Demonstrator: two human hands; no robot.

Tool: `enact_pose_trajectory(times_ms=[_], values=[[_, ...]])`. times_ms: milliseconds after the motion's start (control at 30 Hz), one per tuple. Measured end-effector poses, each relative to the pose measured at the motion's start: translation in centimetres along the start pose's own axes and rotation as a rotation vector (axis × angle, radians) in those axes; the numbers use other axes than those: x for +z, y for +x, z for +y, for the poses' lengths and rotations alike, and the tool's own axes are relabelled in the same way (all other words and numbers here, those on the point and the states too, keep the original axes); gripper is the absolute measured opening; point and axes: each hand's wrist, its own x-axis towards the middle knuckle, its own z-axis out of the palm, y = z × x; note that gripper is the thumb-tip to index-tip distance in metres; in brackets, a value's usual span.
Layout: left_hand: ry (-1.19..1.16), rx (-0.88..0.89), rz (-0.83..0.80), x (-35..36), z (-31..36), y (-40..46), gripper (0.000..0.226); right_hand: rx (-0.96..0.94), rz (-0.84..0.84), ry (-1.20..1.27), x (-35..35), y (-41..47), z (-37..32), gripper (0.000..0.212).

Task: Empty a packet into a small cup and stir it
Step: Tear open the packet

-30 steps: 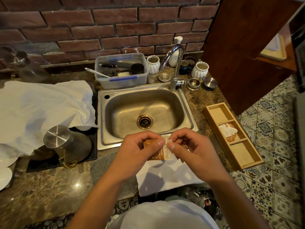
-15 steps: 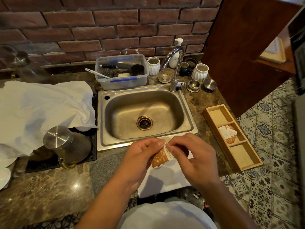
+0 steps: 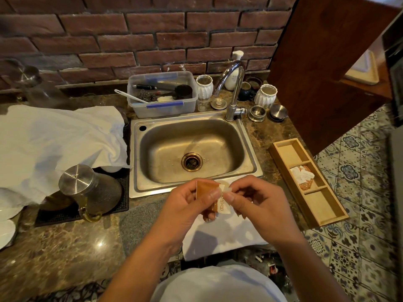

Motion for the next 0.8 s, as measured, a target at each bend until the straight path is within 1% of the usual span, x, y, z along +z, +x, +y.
enact_pose_trajectory(times_ms=[67,133,333,467,600,700,800], values=[[0.016,0.013,-0.002,0.0,0.0,-0.1,0.02,0.003,-0.004,-0.014,0.0,0.0,0.1,0.018],[0.034,0.024,0.016,-0.1,0.0,-0.1,0.014,0.015,-0.004,-0.034,0.1,-0.1,0.3,0.018],[0.06,0.024,0.056,-0.5,-0.4,0.0,0.012,-0.025,-0.007,-0.086,0.2,0.0,0.5,0.013],[0.007,0.006,0.082,-0.2,-0.8,0.0,0.017,-0.093,0.008,-0.157,0.2,0.0,0.7,0.013],[-0.094,-0.04,0.091,0.4,-1.1,0.2,0.009,-0.209,0.058,-0.324,0.5,-0.1,1.1,0.012],[-0.175,-0.088,0.124,0.6,-1.5,0.1,0.009,-0.286,0.064,-0.434,0.8,-0.1,1.4,0.011],[-0.202,-0.134,0.135,0.7,-2.0,0.0,0.01,-0.324,0.038,-0.486,0.6,0.0,1.6,0.013]])
